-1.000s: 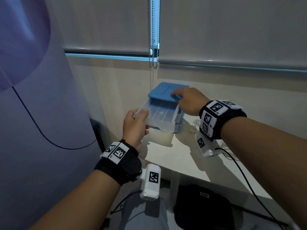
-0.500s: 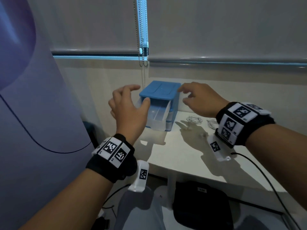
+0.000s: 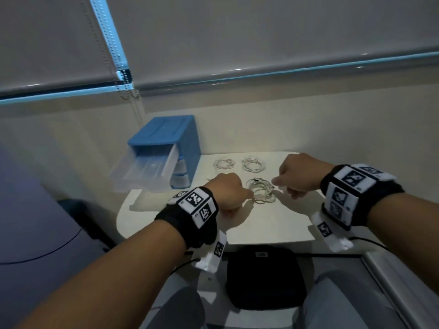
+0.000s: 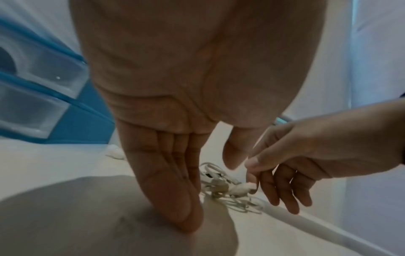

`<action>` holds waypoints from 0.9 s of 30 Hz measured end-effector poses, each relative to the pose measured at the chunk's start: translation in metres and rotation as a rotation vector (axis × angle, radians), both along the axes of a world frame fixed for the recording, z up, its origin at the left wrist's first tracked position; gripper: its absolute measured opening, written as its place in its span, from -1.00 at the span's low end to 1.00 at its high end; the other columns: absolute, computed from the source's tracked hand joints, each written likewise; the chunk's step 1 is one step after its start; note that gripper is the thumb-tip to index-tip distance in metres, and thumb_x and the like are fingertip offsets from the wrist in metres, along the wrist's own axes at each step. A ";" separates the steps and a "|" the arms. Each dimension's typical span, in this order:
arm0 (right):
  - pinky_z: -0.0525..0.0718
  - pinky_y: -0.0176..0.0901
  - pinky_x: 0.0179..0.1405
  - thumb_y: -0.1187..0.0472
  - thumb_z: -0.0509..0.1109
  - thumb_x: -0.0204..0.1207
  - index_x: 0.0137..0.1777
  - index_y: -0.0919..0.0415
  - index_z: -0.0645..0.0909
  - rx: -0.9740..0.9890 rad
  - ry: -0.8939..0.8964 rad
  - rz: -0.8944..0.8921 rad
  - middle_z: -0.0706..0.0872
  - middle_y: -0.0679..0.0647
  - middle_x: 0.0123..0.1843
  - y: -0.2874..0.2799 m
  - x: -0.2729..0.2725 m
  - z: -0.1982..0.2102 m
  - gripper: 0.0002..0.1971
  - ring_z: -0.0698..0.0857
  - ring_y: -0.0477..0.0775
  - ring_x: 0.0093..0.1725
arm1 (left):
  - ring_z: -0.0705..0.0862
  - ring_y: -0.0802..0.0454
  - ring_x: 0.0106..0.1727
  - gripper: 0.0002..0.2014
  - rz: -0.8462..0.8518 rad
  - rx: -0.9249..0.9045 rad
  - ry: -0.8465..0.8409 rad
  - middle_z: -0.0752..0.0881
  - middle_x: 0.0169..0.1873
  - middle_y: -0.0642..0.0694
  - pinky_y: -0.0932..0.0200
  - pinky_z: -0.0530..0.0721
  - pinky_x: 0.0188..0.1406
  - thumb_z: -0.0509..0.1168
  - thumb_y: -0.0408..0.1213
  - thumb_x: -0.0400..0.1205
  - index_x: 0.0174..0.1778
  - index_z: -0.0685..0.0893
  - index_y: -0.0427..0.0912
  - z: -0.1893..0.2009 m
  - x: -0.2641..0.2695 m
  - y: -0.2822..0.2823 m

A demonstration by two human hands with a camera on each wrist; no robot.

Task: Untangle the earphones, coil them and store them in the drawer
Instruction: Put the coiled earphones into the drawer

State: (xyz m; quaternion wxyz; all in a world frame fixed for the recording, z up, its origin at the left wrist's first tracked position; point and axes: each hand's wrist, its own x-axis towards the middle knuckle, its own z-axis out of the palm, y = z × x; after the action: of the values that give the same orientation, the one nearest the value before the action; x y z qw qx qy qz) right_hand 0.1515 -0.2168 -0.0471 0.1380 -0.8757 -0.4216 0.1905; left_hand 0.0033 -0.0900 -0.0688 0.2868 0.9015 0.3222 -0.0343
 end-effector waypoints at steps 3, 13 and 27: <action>0.80 -0.11 -0.08 -0.03 0.50 0.54 -0.35 0.19 0.60 0.018 -0.021 -0.035 0.76 0.08 -0.38 0.010 -0.010 -0.003 -0.65 0.77 0.13 -0.25 | 0.83 -0.28 -0.04 -0.49 0.047 -0.012 0.061 0.83 -0.07 -0.29 -0.16 0.83 0.12 0.31 0.17 0.65 -0.06 0.75 -0.31 -0.004 0.020 0.003; 0.47 -0.28 -0.53 0.30 0.54 0.46 -0.13 0.24 0.62 -0.065 -0.051 -0.043 0.70 0.10 -0.20 0.033 -0.022 -0.007 -0.87 0.66 0.09 -0.25 | 0.81 -0.18 -0.01 -0.80 0.034 0.111 0.122 0.81 -0.14 -0.20 0.08 0.77 -0.03 0.50 -0.16 0.58 -0.21 0.72 -0.23 -0.007 0.051 0.005; 0.82 0.20 0.18 0.48 0.62 0.40 -0.22 0.44 0.73 0.203 0.529 -0.245 0.86 0.34 -0.25 0.021 -0.009 -0.017 -0.90 0.90 0.25 -0.15 | 0.73 -0.16 -0.11 -0.80 0.085 -0.014 -0.206 0.70 -0.26 -0.11 0.07 0.67 -0.22 0.38 -0.29 0.64 -0.28 0.53 -0.15 -0.003 0.038 0.002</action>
State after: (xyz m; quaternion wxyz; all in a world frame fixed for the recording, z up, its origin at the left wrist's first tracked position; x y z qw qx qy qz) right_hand 0.1426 -0.1962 -0.0639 0.3518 -0.8218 -0.2792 0.3507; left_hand 0.0410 -0.0881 -0.0721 0.3260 0.8837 0.3288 0.0685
